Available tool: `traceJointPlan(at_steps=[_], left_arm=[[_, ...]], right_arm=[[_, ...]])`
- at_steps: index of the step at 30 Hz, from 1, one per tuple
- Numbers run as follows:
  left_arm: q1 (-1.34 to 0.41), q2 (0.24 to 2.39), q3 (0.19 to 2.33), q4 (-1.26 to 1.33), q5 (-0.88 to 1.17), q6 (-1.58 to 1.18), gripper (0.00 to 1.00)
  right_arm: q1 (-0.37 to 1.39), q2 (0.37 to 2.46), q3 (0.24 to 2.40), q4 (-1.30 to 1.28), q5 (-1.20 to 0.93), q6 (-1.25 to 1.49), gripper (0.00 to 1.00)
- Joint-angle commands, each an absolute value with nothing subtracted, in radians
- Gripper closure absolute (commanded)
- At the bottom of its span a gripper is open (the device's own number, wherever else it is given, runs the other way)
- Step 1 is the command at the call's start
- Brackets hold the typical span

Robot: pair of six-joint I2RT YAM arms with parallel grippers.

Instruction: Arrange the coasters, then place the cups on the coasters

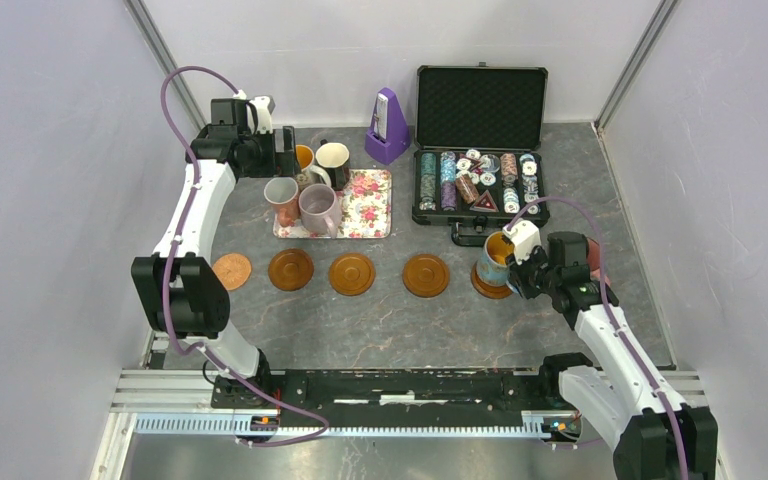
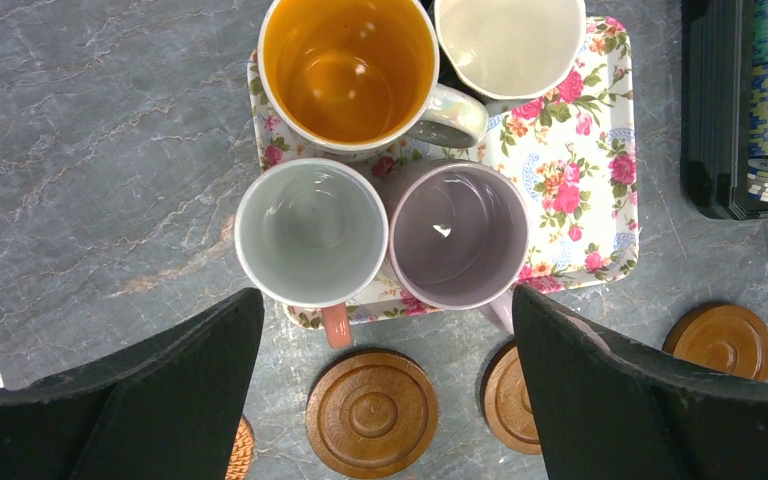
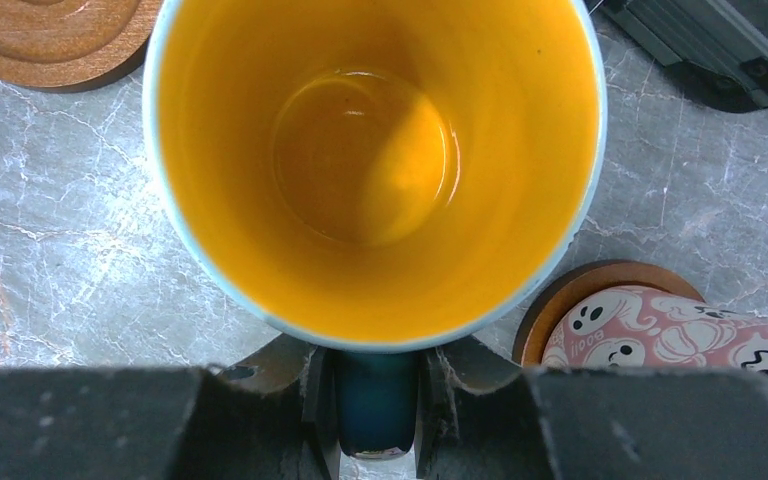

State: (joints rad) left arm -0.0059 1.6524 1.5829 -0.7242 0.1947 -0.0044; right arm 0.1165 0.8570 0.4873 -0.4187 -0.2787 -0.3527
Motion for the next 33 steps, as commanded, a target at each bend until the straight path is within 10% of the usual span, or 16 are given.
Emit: traceJointPlan(at_steps=[1, 33], left_arm=[[-0.002, 1.619, 1.586, -0.701, 0.221, -0.04, 0.0], [-0.002, 1.635, 1.602, -0.697, 0.202, -0.046, 0.0]], right_arm=[[0.112, 0.848, 0.523, -0.34, -0.276, -0.316, 1.0], [0.116, 0.87, 0.54, -0.404, -0.243, -0.254, 0.69]])
